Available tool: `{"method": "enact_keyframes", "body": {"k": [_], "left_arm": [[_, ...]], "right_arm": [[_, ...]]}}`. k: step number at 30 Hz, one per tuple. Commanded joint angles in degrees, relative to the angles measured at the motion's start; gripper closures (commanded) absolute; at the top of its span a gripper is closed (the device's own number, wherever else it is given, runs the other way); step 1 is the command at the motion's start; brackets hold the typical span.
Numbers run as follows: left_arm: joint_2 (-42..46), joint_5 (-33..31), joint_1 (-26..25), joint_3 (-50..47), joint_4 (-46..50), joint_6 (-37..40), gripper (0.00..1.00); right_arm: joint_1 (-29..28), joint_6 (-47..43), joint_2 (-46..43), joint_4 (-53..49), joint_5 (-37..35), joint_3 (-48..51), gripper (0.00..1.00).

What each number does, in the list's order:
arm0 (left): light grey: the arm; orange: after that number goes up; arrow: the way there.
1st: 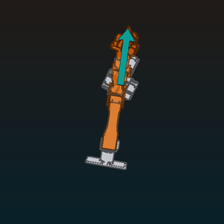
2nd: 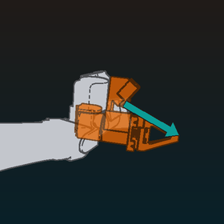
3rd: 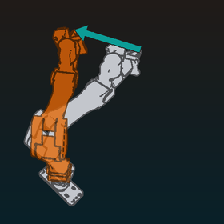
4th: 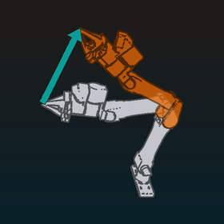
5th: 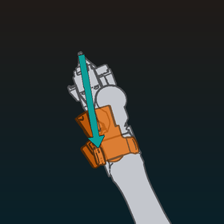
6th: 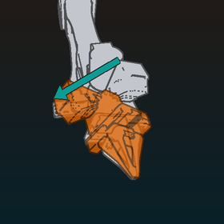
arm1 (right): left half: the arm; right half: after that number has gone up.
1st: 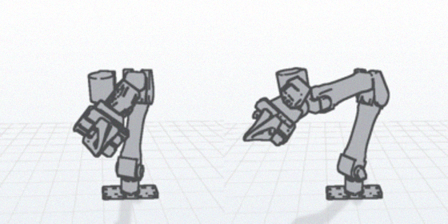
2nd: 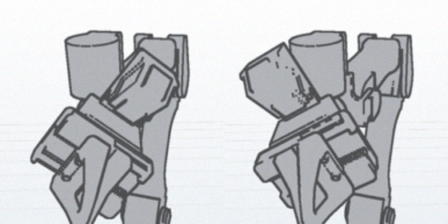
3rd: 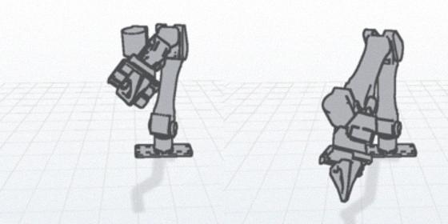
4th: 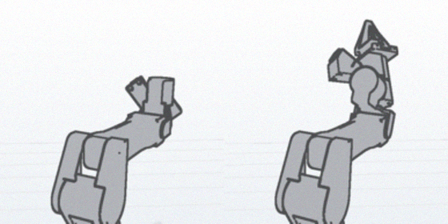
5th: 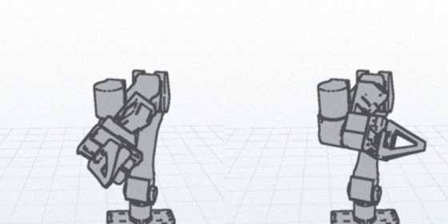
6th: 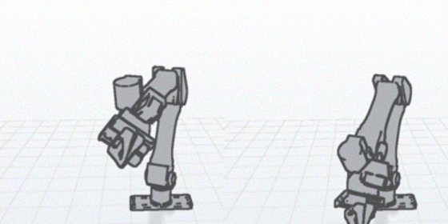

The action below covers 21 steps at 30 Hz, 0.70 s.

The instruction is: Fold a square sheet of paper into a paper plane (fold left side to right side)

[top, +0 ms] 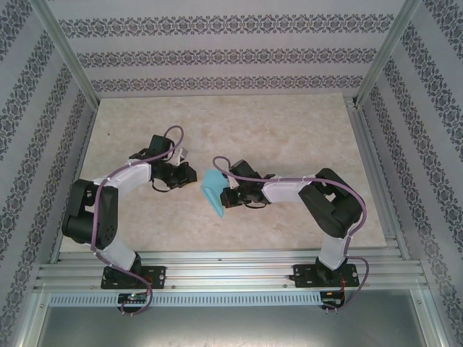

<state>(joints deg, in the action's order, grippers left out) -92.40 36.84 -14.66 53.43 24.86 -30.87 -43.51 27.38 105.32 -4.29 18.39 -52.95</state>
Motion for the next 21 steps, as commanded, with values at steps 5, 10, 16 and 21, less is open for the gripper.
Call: {"method": "enact_keyframes", "body": {"k": [5,10,16,21], "left_arm": [[3.2,1.3,-7.4,-5.3,-17.0,-13.4,0.87],[1.5,-2.0,-9.6,-5.7,-18.5,-15.7,0.87],[-2.5,-3.6,-11.4,-4.0,-18.2,-16.2,0.87],[-5.1,-4.9,-12.7,-3.7,-18.5,-16.5,0.87]], "right_arm": [[-1.2,-0.5,3.8,-6.0,-1.9,1.3,1.0],[-1.2,-0.4,3.8,-5.8,-1.9,1.5,1.0],[-1.5,-0.3,4.0,-5.8,-1.8,1.2,1.0],[-1.5,-0.4,4.3,-5.8,-1.7,0.9,1.0]]}}
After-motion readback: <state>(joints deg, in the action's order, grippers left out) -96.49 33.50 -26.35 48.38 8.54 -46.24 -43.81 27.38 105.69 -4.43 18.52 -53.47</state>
